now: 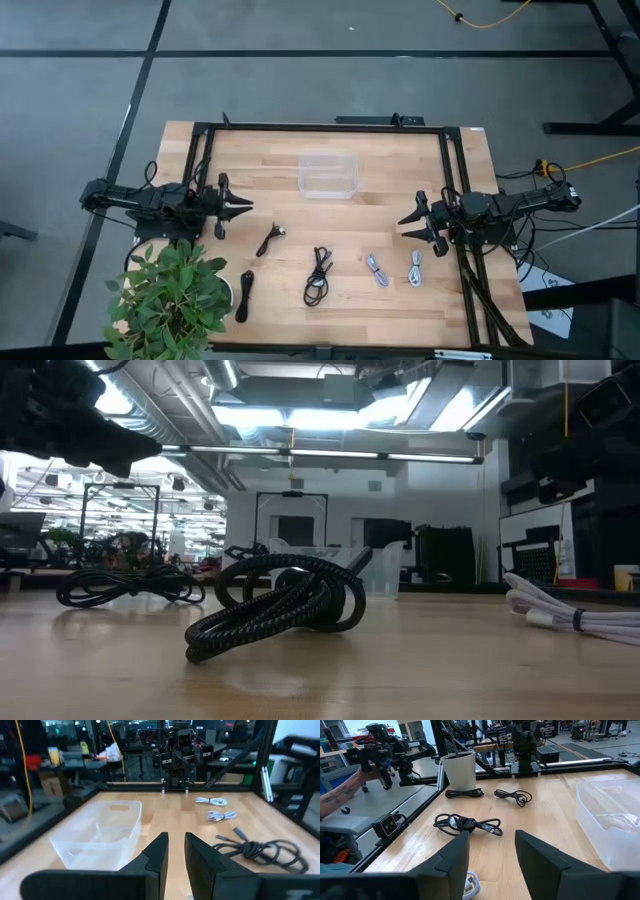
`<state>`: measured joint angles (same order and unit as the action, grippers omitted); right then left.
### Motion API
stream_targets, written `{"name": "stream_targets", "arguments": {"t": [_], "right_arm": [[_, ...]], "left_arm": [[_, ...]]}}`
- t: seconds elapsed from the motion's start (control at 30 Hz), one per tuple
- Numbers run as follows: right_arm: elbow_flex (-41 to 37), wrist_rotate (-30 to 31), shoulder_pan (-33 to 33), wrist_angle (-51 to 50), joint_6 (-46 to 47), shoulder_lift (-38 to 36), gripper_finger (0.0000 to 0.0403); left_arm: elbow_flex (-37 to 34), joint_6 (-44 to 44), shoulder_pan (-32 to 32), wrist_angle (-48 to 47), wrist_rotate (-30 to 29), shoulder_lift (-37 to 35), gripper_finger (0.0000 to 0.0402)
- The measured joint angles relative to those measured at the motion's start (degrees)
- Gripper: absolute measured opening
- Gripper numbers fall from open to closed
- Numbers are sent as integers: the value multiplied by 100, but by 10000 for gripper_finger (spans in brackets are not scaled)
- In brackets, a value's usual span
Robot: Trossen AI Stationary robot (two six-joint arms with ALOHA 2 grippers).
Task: Pick and place USB-C Cables
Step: Put the bottom black charger cable into the transparent bin
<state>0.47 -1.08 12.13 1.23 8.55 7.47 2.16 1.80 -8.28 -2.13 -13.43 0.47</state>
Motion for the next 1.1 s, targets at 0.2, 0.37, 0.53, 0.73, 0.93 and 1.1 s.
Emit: {"name": "stream_targets", "arguments": {"t": [0.2,0.37,0.53,0.73,0.93,1.1], "right_arm": [[0,-1,2,0,1,2,164],[0,-1,-1,0,-1,1,164],[0,2,0,0,-1,1,164],[0,-1,-1,0,-1,-1,164],[0,1,-1,0,1,1,164],[0,1,1,29,16,2,164]], "left_arm": [[-3,5,1,15,0,0,57],[-3,-1,0,42,30,0,57],[-5,-527,-1,274,157,0,57],[-5,-495,1,680,-289,0,57],[-5,-408,1,833,-702,0,57],[-5,-1178,1,906,-555,0,57]]}}
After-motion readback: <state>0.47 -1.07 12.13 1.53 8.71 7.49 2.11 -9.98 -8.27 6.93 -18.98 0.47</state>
